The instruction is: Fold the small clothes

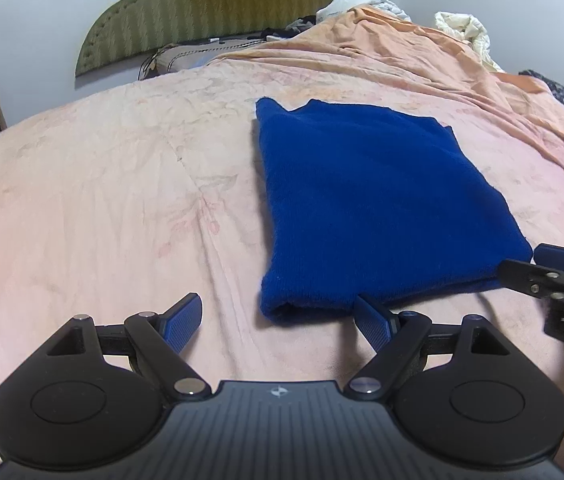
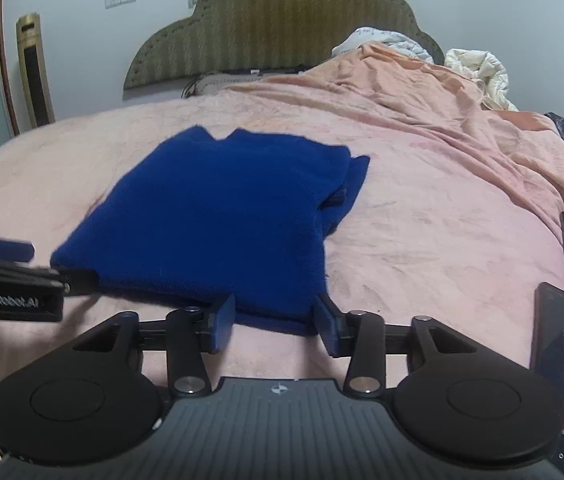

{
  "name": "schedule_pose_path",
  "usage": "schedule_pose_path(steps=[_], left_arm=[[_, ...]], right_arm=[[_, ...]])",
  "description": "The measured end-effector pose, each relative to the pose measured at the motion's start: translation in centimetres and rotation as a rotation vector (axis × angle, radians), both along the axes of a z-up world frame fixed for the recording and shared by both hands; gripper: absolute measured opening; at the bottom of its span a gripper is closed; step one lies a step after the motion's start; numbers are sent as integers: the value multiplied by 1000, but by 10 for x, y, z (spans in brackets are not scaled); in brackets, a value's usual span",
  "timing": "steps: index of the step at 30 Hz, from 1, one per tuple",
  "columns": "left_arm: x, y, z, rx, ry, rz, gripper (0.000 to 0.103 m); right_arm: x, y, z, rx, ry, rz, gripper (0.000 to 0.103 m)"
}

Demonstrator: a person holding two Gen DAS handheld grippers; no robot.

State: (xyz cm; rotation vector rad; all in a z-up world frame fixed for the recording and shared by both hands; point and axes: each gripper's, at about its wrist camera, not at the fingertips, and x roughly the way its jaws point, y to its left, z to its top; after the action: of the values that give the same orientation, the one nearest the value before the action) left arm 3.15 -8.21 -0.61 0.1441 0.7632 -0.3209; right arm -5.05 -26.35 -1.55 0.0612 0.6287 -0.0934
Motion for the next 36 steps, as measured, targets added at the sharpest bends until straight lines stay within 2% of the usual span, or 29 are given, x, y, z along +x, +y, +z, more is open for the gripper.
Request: schedule_pose_path(steps=[7,14,16,19,24,27,36], left_arm=[[4,12,4,-68,28,-7,84],[8,18,-3,-51,52,21,84],[7,18,-5,-50,56,23,84],[5,17,-7,-39,57,22,84],[-1,15,-10,-20,56,26,84],[-4,13,-12,-7,48,34,84],[-10,12,-14,7,36,49,86]], right_arm=[[-6,-16,6,78,-17,-17,57],[-7,-28,-3,164,8,-46,57],[-8,-26,-2,157,6,-45,58],[-12,-18,1,137,-1,-26,66],[-16,-1,2,113,9,12,87],[-17,8,-1,89,28,22,94],[-20,20,-8,33,57,9,99]])
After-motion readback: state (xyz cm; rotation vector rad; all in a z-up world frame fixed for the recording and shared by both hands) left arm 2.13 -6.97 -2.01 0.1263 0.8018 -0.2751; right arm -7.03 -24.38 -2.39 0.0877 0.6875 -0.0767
